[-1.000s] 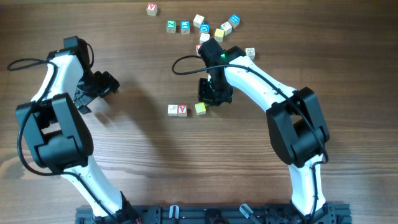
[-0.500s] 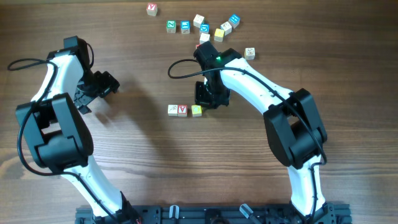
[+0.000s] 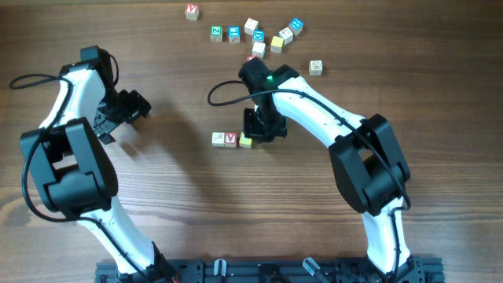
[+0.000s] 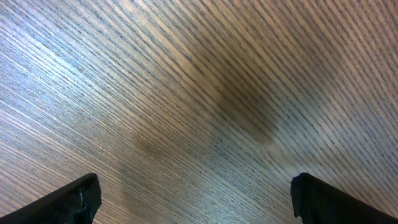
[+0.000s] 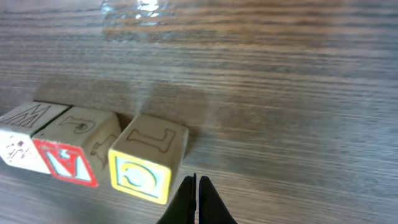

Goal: Form a horizontal line
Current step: 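Push the yellow 'C' block left against the 'A' block with right gripper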

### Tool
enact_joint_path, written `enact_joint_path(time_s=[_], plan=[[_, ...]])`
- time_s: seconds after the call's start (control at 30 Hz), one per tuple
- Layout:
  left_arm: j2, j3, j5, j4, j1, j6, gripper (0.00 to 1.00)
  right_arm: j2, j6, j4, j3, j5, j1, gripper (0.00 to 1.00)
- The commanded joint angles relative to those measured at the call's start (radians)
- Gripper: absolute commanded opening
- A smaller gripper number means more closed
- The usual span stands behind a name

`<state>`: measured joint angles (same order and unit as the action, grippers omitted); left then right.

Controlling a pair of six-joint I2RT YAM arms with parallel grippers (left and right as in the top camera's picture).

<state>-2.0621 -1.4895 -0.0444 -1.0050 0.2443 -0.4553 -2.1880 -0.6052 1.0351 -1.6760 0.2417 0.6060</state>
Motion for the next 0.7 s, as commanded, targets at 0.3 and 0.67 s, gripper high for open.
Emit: enact_joint_path(time_s=[0.3, 0.67], plan=[[0.009, 0.0, -0.01, 0.0, 0.003, -0.002, 1.0, 0.002, -0.025, -0.079, 0.003, 0.088, 0.0, 0.05], [0.009, 0.0, -0.01, 0.0, 0.003, -0.002, 1.0, 0.002, -0.033, -0.024, 0.003, 0.06, 0.0, 0.05]])
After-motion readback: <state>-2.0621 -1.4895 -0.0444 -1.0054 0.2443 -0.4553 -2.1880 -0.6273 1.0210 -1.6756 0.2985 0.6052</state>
